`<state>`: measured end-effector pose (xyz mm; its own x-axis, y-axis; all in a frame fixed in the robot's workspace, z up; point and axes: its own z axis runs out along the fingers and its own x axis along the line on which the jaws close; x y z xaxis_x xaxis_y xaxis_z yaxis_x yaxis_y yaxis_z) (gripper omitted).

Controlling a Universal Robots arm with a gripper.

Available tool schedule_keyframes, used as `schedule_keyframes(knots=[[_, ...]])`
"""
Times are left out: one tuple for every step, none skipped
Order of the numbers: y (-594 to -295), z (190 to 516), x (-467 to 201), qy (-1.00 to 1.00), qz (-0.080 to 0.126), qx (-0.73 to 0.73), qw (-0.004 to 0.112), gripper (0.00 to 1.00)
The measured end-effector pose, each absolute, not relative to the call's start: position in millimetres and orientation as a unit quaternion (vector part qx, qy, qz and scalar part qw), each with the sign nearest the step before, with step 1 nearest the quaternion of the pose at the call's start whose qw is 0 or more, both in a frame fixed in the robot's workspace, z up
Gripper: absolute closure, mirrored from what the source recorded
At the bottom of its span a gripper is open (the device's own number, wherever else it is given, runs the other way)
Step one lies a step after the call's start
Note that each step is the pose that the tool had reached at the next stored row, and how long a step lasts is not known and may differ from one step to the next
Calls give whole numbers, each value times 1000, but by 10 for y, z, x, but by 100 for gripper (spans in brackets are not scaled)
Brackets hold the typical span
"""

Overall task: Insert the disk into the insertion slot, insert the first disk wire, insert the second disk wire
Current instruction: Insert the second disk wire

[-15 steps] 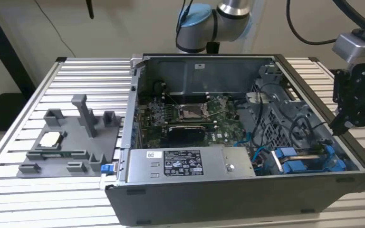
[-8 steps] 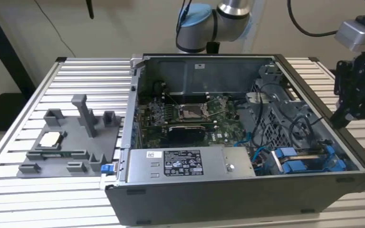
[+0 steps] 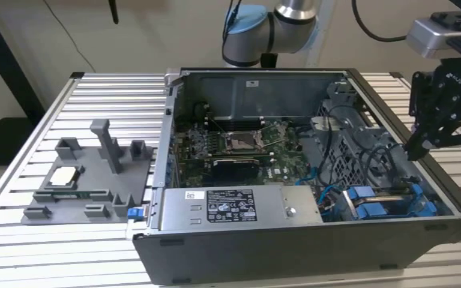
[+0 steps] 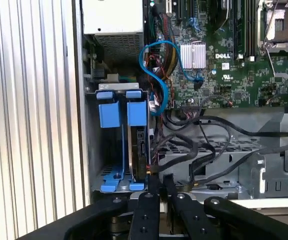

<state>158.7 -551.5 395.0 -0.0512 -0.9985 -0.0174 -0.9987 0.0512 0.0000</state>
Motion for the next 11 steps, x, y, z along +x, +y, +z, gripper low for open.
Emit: schedule_keyframes(knots=[[-5515,3952,1552,725,6,-688,6,84],[-5514,3955,1518,726,6,-688,6,84],[-5514,3959,1484,726,6,-688,6,84],[-5514,3963,1449,726,6,-688,7,84],[-5514,3966,1411,726,6,-687,7,84],[-5514,3969,1372,726,6,-687,7,84],[-5514,3971,1330,726,6,-687,7,84],[-5514,3973,1286,726,6,-687,7,84],[-5514,3973,1240,726,6,-687,7,84],[-5515,3972,1195,726,6,-687,7,84],[-5516,3972,1154,726,5,-687,8,84]])
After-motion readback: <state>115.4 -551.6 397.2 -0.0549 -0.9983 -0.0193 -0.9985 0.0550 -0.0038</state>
